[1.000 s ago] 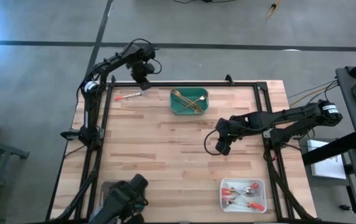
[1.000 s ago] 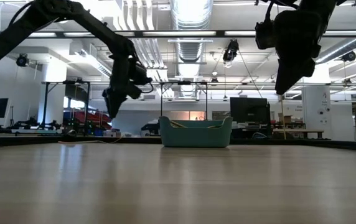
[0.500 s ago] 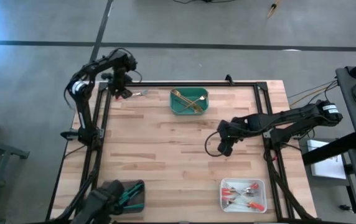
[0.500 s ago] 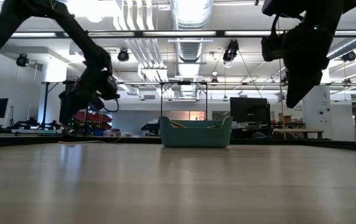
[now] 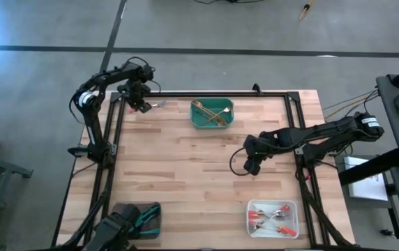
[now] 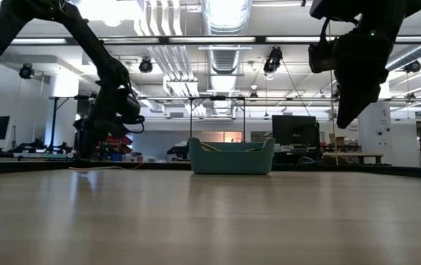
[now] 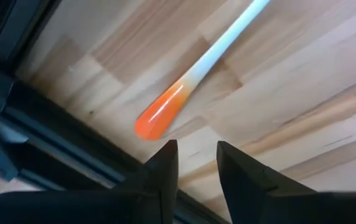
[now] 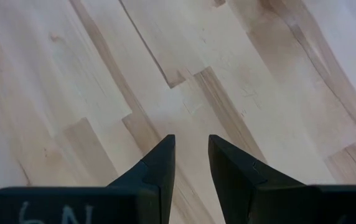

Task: Sort silverware by color (type)
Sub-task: Put the orange fork into the white bin

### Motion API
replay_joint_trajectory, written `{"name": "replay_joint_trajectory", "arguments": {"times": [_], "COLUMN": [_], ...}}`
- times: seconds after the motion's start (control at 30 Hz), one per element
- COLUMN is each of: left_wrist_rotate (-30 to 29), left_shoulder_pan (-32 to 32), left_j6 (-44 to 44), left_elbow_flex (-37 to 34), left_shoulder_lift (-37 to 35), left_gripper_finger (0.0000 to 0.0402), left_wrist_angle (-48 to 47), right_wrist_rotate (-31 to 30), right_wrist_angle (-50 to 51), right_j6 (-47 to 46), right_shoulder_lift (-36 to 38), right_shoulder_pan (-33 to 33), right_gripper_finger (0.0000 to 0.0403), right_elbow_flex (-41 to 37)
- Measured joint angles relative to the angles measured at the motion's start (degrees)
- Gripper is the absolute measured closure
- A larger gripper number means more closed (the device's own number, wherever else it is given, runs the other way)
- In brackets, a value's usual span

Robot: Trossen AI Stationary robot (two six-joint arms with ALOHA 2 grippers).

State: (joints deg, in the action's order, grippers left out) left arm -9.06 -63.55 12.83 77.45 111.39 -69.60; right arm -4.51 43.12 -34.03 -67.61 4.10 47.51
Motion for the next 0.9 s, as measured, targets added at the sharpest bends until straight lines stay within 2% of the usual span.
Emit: {"name": "replay_joint_trajectory", "arguments": {"times": [0.33, 0.9], "left_wrist_rotate": [7.0, 8.7], "left_shoulder_pan": [4.7, 10.1], "left_j6": [4.5, 6.6], "left_elbow_flex": [1.1, 2.4], "left_shoulder_lift": [0.1, 0.1], "left_gripper_finger": [0.0308, 0.0308], "left_wrist_angle": [4.6, 6.6], "right_wrist_rotate": [0.0, 0.0], "right_wrist_angle": [-0.7, -0.7], "right_j6": [0.5, 0.8], "right_shoulder_lift": [0.0, 0.0], "right_shoulder_pan": [0.0, 0.0], "right_gripper_finger": [0.0314, 0.0314], "right_elbow_flex": [0.0, 0.0]}}
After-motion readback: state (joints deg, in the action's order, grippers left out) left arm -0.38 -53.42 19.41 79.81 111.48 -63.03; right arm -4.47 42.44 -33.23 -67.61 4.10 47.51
